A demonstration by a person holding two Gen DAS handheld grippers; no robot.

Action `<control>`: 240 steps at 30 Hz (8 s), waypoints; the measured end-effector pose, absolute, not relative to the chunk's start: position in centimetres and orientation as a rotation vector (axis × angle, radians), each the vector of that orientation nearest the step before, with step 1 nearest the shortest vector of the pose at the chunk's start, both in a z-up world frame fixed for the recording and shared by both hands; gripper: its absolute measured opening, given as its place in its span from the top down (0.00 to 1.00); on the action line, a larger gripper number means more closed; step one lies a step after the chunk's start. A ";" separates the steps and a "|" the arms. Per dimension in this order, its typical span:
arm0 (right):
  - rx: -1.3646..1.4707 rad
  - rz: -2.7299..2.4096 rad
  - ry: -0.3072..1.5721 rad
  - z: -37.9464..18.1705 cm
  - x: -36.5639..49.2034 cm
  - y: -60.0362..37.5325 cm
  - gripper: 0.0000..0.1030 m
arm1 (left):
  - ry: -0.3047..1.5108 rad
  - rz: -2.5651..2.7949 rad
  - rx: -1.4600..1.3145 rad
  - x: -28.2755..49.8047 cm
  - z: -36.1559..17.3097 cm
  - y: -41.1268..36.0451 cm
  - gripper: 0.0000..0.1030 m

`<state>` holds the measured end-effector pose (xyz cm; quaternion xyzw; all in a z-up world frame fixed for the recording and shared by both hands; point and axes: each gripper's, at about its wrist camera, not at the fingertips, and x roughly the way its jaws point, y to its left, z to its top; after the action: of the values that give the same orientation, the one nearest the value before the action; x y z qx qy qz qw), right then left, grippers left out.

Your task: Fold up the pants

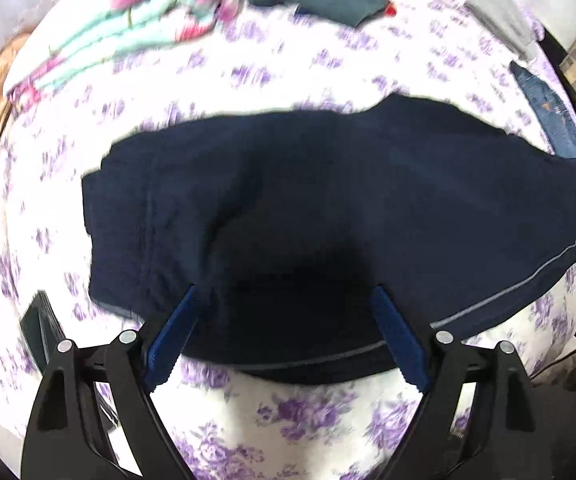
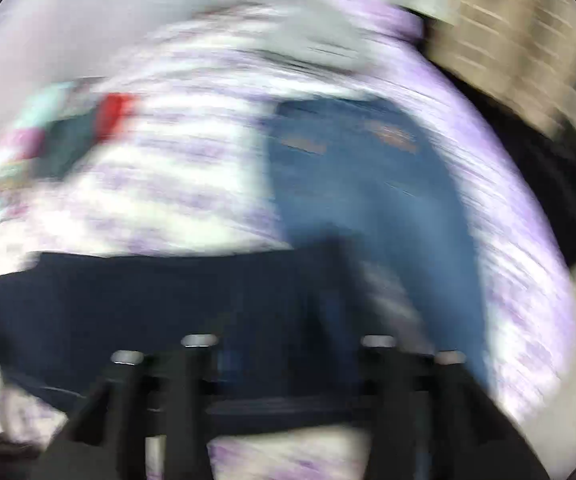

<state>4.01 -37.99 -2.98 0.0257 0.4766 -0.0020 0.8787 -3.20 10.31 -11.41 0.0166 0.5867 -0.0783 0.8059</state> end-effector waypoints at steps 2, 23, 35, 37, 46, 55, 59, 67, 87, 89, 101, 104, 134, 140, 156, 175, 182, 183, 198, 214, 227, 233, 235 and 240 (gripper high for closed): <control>0.001 0.171 1.017 -4.4 7.3 -31.7 0.52 | 1.230 -0.148 0.044 -2.9 -11.2 9.7 0.18; -0.395 0.584 1.187 -14.1 19.7 -6.8 0.93 | 1.245 -0.090 0.034 -5.8 -16.2 10.0 0.16; -0.256 0.537 1.100 -11.0 15.8 -12.3 0.63 | 1.177 -0.130 -0.084 -5.8 -11.8 13.5 0.14; -0.345 0.489 1.152 -12.8 14.9 -13.0 0.65 | 1.173 -0.095 -0.097 -5.3 -11.9 14.4 0.14; -0.100 0.201 1.072 -9.4 11.6 -24.2 0.59 | 1.283 0.150 -0.115 -3.8 -13.2 17.8 0.09; 0.104 -0.125 1.198 -14.0 4.8 -37.6 0.65 | 1.335 0.147 0.003 -3.0 -15.5 15.3 0.04; 0.315 -0.139 1.028 -9.5 0.2 -40.7 0.53 | 1.285 0.138 0.027 -3.4 -13.1 14.5 0.05; 0.450 -0.206 1.050 -10.1 -4.1 -42.9 0.45 | 1.173 -0.025 0.102 -4.4 -10.4 9.0 0.06; 0.410 -0.282 1.204 -11.7 -2.7 -39.0 0.95 | 1.314 -0.182 0.163 -6.1 -15.2 5.7 0.05; 0.414 -0.247 1.200 -10.3 -4.2 -39.3 0.95 | 1.305 -0.200 0.166 -6.9 -14.9 6.1 0.05; 0.344 -0.243 1.190 -10.6 -6.5 -39.7 0.66 | 1.274 -0.272 0.226 -7.8 -12.3 5.3 0.05; 0.245 -0.242 1.101 -8.3 -5.2 -39.1 0.65 | 1.206 -0.273 0.231 -7.6 -11.1 4.9 0.05; 0.463 -0.370 1.079 -9.5 -3.1 -43.6 0.35 | 1.287 -0.232 0.212 -7.9 -14.9 7.3 0.05; 0.435 -0.548 1.154 -11.0 -0.7 -44.3 0.57 | 1.268 -0.236 0.199 -7.9 -15.1 7.6 0.05; 0.489 -0.163 0.703 -0.1 -9.4 -45.6 0.92 | 1.241 -0.242 0.172 -8.6 -15.6 8.6 0.05; 0.373 -0.508 0.830 -4.3 -10.2 -47.9 0.47 | 1.253 -0.282 0.195 -7.9 -14.0 6.1 0.05; 0.239 -0.380 0.983 -8.3 -1.5 -47.9 0.42 | 1.262 -0.283 0.191 -8.3 -14.8 5.6 0.05; 0.253 -0.381 1.000 -9.0 -0.7 -48.0 0.45 | 1.260 -0.268 0.192 -8.4 -15.1 5.7 0.05; 0.279 -0.477 0.929 -6.5 -2.3 -49.1 0.41 | 1.251 -0.249 0.108 -7.6 -13.4 7.7 0.05; 0.954 -0.271 0.972 -12.8 -13.7 -46.0 0.22 | 1.257 0.015 0.173 -2.2 -16.4 11.2 0.04; 1.003 -0.405 0.908 -15.0 -8.8 -48.0 0.75 | 1.315 -0.116 -0.081 -3.6 -15.6 12.7 0.05; 0.604 -0.052 0.883 -3.6 -4.5 -37.3 0.75 | 1.273 -0.111 -0.026 -4.3 -15.2 12.2 0.05; 0.423 0.080 0.912 -2.0 -2.7 -31.5 0.75 | 1.254 -0.104 -0.065 -4.4 -14.2 13.0 0.05; 0.031 0.346 1.148 -8.7 1.3 -16.2 0.50 | 1.213 -0.091 -0.109 -3.7 -12.6 14.3 0.05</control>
<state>1.33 -16.17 -8.74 0.0144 0.5401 0.1628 0.8256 -3.72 14.29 -12.57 -0.0510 0.5693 -0.0428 0.8194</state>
